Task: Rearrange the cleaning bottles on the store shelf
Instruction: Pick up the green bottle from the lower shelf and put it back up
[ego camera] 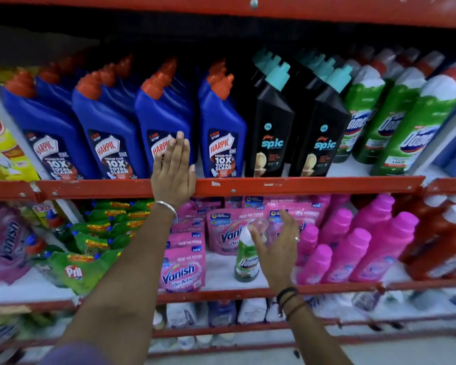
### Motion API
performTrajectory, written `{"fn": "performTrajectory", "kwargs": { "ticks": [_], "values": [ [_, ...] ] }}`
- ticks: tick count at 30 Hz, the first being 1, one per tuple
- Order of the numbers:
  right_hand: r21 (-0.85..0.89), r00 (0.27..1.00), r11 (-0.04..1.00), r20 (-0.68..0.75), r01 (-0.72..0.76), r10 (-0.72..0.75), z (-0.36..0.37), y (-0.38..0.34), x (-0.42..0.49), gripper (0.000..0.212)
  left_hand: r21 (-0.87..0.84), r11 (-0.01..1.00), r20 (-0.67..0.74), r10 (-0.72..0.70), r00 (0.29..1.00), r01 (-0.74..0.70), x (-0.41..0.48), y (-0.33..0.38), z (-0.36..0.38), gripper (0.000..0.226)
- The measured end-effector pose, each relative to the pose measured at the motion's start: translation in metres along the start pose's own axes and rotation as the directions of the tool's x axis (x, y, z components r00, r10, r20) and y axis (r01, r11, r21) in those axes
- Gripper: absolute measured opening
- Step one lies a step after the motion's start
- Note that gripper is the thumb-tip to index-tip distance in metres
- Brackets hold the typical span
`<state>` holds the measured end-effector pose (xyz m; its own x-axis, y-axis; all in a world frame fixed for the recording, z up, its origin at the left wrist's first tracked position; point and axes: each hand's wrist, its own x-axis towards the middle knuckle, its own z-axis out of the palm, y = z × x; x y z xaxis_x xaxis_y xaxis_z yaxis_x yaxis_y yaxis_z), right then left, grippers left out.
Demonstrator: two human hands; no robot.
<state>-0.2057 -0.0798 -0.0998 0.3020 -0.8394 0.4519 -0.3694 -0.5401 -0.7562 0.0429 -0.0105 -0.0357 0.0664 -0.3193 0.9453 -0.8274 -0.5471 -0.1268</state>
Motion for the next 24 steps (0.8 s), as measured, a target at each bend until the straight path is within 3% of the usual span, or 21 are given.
{"fn": "performTrajectory", "kwargs": {
  "ticks": [4, 12, 17, 24],
  "values": [
    [-0.056, 0.969, 0.98, 0.147, -0.19, 0.196, 0.029, 0.038, -0.027, 0.103, 0.005, 1.0, -0.001, 0.01, 1.0, -0.01, -0.001, -0.001, 0.002, 0.064],
    [0.05, 0.93, 0.938, 0.156, -0.344, 0.333, 0.062, 0.053, -0.037, 0.069, -0.019, 1.0, -0.015, 0.017, 1.0, -0.017, -0.001, -0.001, 0.002, 0.064],
    [0.027, 0.944, 0.952, 0.135, -0.306, 0.3, 0.045, 0.049, -0.022, 0.069, -0.022, 1.0, -0.012, 0.008, 1.0, -0.009, 0.002, -0.001, 0.002, 0.065],
    [0.1, 0.994, 0.993, -0.078, -0.069, 0.077, -0.047, -0.012, 0.038, 0.072, 0.0, 1.0, -0.009, 0.004, 1.0, -0.004, 0.006, 0.002, 0.001, 0.066]
  ]
}}
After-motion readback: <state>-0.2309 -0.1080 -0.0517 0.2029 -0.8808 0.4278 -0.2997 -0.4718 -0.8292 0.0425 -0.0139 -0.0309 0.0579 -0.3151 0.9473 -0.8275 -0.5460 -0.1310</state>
